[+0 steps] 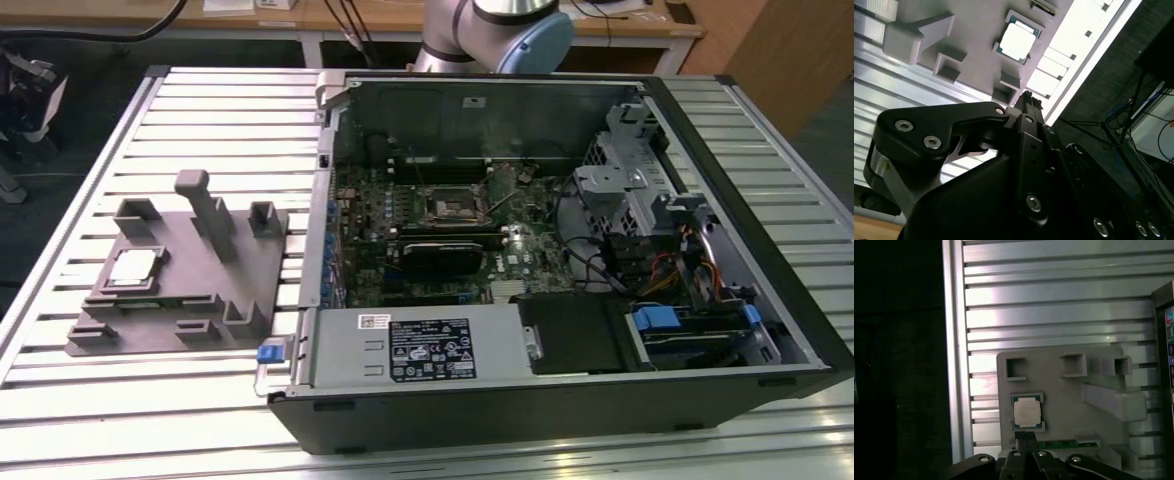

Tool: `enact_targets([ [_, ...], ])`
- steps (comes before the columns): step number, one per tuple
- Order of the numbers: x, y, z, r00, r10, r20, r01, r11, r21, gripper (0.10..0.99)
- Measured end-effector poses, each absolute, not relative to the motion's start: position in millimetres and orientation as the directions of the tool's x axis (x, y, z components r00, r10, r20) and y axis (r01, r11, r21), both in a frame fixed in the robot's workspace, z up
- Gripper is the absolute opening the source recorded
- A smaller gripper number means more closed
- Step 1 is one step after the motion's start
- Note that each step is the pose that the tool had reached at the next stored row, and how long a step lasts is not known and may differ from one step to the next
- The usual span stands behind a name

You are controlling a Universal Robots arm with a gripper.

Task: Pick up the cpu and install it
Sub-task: 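Pick up the cpu and move it towards the insertion slot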

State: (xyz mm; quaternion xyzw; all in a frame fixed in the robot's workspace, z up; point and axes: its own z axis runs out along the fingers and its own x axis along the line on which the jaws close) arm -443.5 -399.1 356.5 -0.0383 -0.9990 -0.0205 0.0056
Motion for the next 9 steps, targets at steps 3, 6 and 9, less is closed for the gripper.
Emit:
enact_targets([
  [3,-443.5,-399.2,353.3,-0.997,0.076,0.013,0.077,0.996,0.04,0.106],
  [6,-443.0,-399.2,349.8,-0.997,0.076,0.013,0.077,0.996,0.04,0.106],
  [9,-442.8,-399.2,345.9,-0.997,0.076,0.012,0.077,0.996,0.041,0.106],
])
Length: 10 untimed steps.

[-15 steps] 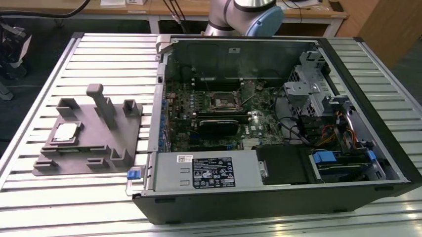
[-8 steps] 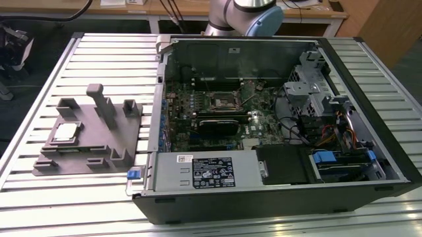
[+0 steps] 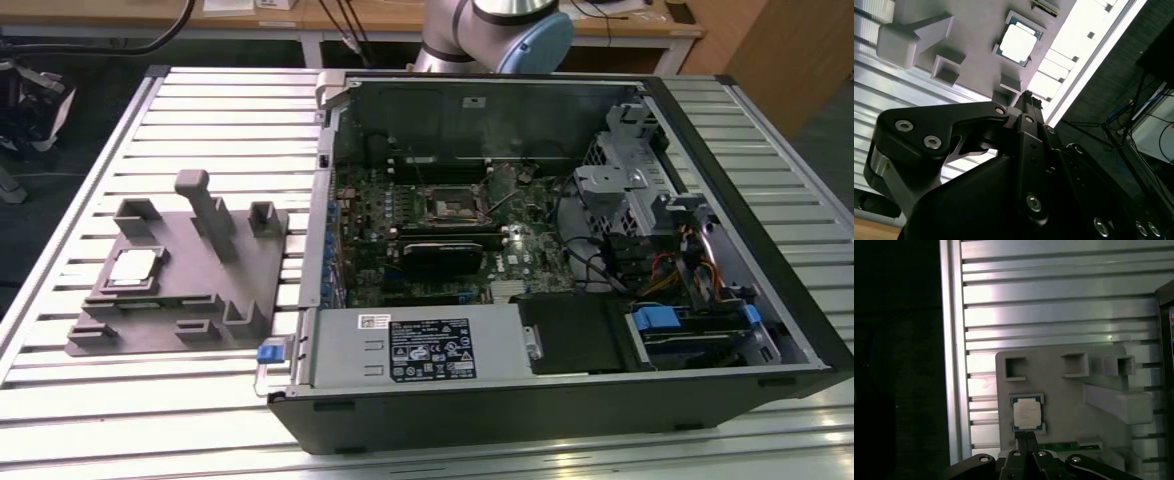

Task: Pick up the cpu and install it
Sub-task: 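Pick up the cpu and move it towards the insertion slot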

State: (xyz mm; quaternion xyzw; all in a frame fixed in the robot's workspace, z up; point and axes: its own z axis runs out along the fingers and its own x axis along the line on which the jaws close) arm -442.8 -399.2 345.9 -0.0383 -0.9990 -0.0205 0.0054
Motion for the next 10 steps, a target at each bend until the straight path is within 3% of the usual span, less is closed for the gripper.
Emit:
enact_targets([
  [10,-442.8,-399.3,335.9,-0.997,0.076,0.013,0.077,0.996,0.04,0.106],
])
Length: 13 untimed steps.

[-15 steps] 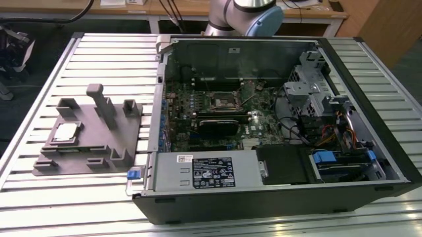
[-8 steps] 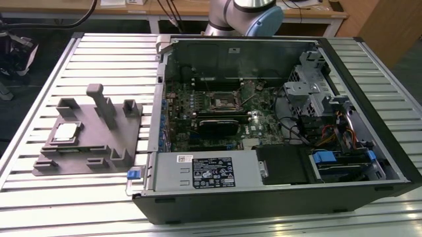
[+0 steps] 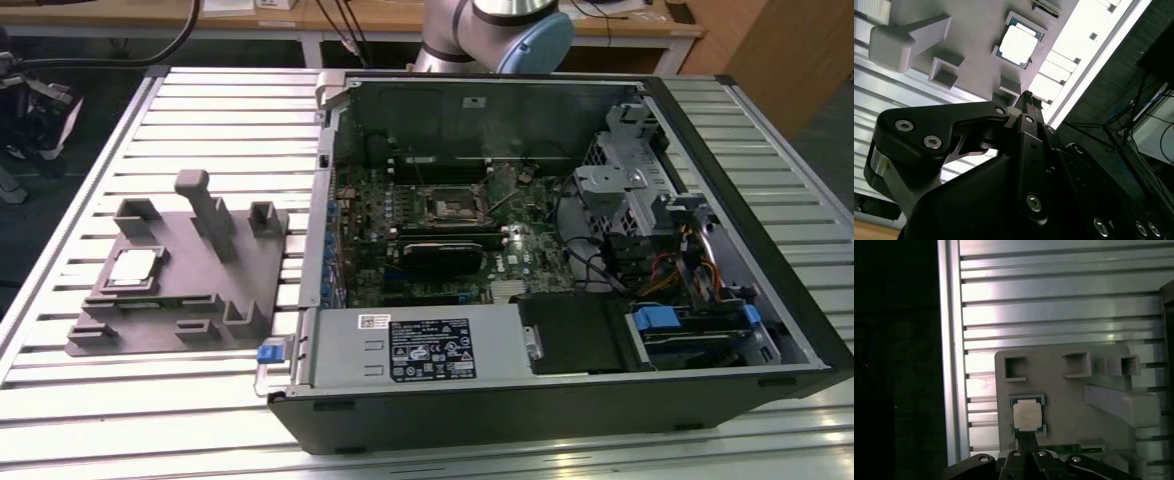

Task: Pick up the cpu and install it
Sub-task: 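Pick up the cpu and move it towards the insertion slot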

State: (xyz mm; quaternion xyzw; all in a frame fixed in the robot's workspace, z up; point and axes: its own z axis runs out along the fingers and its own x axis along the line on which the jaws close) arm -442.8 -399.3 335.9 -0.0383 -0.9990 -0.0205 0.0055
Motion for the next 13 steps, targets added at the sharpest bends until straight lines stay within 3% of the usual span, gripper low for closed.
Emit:
enact_targets([
  [6,-442.8,-399.2,332.8,-0.997,0.076,0.012,0.077,0.996,0.041,0.114],
  [9,-442.8,-399.3,331.4,-0.997,0.076,0.013,0.077,0.996,0.041,0.294],
  [12,-442.8,-399.2,329.7,-0.997,0.076,0.012,0.077,0.996,0.041,0.349],
  [13,-442.8,-399.2,329.1,-0.997,0.076,0.013,0.077,0.996,0.041,0.408],
])
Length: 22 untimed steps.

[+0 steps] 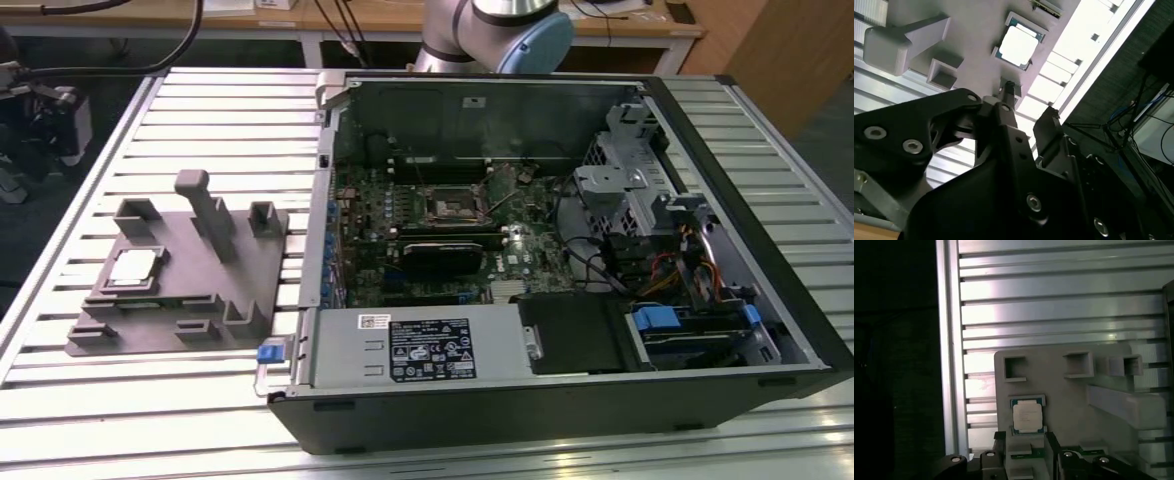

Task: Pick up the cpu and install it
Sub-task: 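Pick up the cpu and move it towards the insertion slot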

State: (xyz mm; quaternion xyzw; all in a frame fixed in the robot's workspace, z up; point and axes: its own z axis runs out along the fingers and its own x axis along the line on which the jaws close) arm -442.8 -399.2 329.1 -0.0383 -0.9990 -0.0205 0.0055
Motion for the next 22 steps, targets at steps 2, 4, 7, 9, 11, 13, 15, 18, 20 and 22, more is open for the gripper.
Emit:
enact_targets([
  [2,-443,-399,328,-0.997,0.076,0.012,0.077,0.996,0.041,0.467],
  [4,-443,-399,326,-0.997,0.076,0.012,0.077,0.996,0.041,0.58],
  [7,-443,-399,323,-0.997,0.076,0.012,0.077,0.996,0.041,0.698],
  [9,-443,-399,322,-0.997,0.076,0.012,0.077,0.996,0.041,0.757],
  [11,-443,-399,320,-0.997,0.076,0.012,0.077,0.996,0.041,0.816],
  [13,-443,-399,318,-0.997,0.076,0.012,0.077,0.996,0.041,0.878],
  [15,-443,-399,316,-0.997,0.076,0.013,0.077,0.996,0.041,0.878],
  [18,-443,-399,313,-0.997,0.076,0.012,0.077,0.996,0.041,0.878],
  [20,-443,-399,312,-0.997,0.076,0.012,0.077,0.996,0.04,0.878],
  [22,-443,-399,310,-0.997,0.076,0.013,0.077,0.996,0.041,0.878],
])
